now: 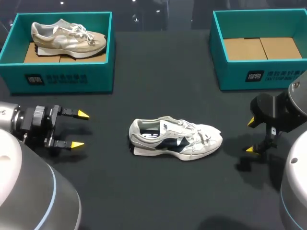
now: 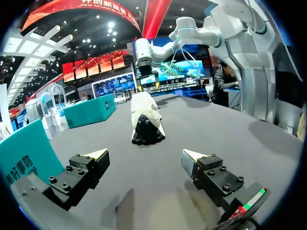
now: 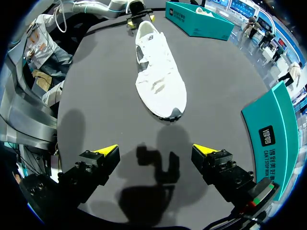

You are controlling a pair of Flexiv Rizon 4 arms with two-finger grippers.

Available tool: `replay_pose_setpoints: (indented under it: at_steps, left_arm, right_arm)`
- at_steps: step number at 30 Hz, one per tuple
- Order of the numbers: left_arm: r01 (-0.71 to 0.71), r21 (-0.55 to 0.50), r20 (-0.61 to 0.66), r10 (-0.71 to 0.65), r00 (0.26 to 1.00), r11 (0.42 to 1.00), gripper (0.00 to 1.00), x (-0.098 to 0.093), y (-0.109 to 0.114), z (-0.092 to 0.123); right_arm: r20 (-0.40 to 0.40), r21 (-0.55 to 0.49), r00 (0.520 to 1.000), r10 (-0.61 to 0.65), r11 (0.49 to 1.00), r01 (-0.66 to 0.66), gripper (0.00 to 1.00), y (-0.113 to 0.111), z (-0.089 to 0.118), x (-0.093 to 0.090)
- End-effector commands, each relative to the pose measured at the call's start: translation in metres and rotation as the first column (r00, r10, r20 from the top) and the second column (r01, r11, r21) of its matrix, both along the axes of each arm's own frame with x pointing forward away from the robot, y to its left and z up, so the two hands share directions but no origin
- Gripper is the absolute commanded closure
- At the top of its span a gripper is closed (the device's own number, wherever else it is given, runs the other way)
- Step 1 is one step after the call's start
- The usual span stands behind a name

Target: Take the shoe out of the shoebox, open the shoe tongue, remove and reinsert the insole, then place the shoe into the shoebox

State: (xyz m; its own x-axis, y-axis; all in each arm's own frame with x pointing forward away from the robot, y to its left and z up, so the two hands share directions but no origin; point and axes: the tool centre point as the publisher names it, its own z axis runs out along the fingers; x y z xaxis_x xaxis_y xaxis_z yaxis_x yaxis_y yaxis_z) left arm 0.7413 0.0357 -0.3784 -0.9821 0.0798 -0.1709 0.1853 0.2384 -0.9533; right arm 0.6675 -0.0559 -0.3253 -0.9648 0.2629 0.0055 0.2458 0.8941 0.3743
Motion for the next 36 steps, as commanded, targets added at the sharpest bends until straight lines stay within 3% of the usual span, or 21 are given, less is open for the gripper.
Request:
replay_pose_setpoints:
  at_steps: [1, 5, 17, 21, 36]
  left_arm:
    - [-0.001, -0.042, -0.045, -0.001, 0.999, 0.999, 0.00, 0.007, -0.004, -0.005]
    - [-0.031, -0.075, -0.148, 0.020, 0.989, 0.997, 0.00, 0.013, -0.008, -0.005]
    - [-0.031, -0.075, -0.148, 0.020, 0.989, 0.997, 0.00, 0.013, -0.008, -0.005]
    - [-0.064, -0.089, -0.201, 0.045, 0.979, 0.994, 0.00, 0.014, -0.009, -0.004]
    - [-0.042, -0.034, -0.224, 0.033, 0.974, 0.999, 0.00, 0.019, -0.034, -0.004]
  right_arm:
    - [0.003, -0.001, 1.000, -0.002, 1.000, 0.002, 0.00, 0.000, 0.000, -0.002]
    - [0.003, -0.001, 1.000, -0.002, 1.000, 0.002, 0.00, 0.000, 0.000, -0.002]
    - [0.003, -0.001, 1.000, -0.002, 1.000, 0.002, 0.00, 0.000, 0.000, -0.002]
    - [0.003, -0.001, 1.000, -0.002, 1.000, 0.002, 0.00, 0.000, 0.000, -0.002]
    - [0.003, -0.001, 1.000, -0.002, 1.000, 0.002, 0.00, 0.000, 0.000, -0.002]
